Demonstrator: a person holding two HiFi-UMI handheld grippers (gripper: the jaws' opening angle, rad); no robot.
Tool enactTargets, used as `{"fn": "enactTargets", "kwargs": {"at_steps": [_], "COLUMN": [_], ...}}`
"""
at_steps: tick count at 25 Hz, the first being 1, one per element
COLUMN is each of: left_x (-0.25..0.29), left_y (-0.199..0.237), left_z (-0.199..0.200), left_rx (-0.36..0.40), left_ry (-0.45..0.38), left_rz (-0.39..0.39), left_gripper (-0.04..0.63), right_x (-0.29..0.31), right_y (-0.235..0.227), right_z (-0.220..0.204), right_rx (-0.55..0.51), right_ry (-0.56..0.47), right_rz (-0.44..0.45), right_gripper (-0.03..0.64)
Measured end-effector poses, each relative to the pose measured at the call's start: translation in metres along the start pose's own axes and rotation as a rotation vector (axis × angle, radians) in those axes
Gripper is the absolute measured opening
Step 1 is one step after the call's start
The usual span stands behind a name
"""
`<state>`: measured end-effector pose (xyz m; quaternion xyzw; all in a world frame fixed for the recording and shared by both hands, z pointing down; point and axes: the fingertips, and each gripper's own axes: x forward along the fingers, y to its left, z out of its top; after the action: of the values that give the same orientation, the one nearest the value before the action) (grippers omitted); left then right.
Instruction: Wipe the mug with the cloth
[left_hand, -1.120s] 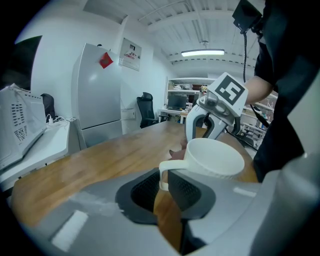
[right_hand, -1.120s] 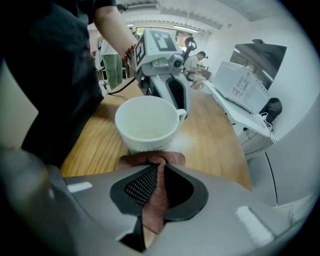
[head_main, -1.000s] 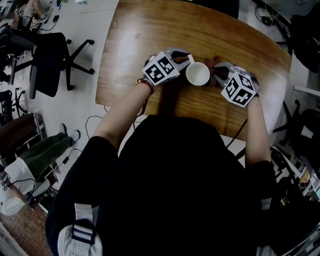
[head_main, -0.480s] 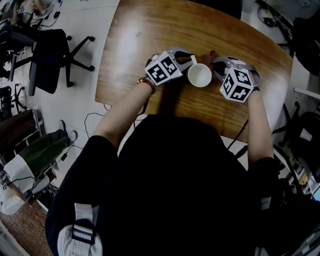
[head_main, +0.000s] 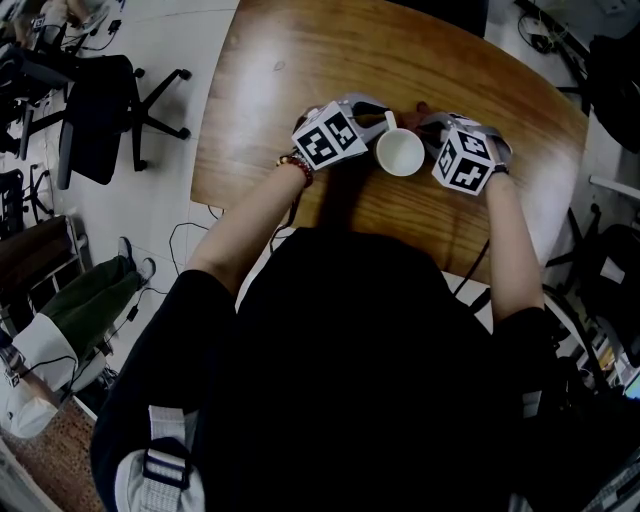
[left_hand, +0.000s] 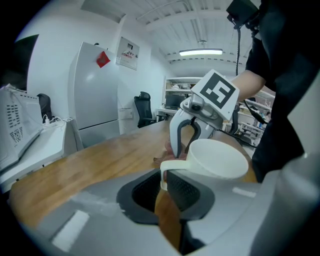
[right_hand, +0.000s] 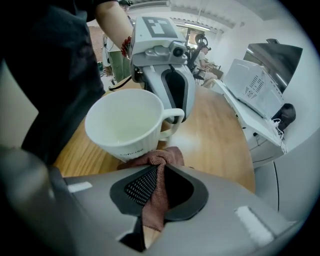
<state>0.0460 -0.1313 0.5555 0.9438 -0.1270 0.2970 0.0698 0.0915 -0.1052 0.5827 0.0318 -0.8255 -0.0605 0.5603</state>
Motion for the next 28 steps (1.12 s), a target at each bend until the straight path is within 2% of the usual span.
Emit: {"fn": "enactTargets", "kwargs": {"at_steps": [6,15,20,28], "left_x": [0.001,0.001,0.004,0.006], "left_y": [0.0,0.001,0.001,0.0], "left_z": [0.0,-0.001,-0.002,-0.004], "left_rx": [-0.004,-0.019,-0.015,-0.029], "left_ry": [-0.002,-0.006,-0.002,-0.011], "left_rz": [-0.002,0.001,0.005,0.015], "left_gripper": [0.029,0.025,0.023,0.023], "right_x": [-0.014,-0.042,-0.025,0.009], "right_y": [-0.005,-0.023,-0.024,-0.022], "right_z": [0.005,0.029,0.035,0.023], "right_rx": [0.017,-0.057,-0.093,-0.054], "right_ry": [-0.049,-0.105,-0.086,-0.028], "right_rz": [-0.002,-0.045,-0.028,0.036], "right_gripper": [0.048,0.048,0.046,0.046]}}
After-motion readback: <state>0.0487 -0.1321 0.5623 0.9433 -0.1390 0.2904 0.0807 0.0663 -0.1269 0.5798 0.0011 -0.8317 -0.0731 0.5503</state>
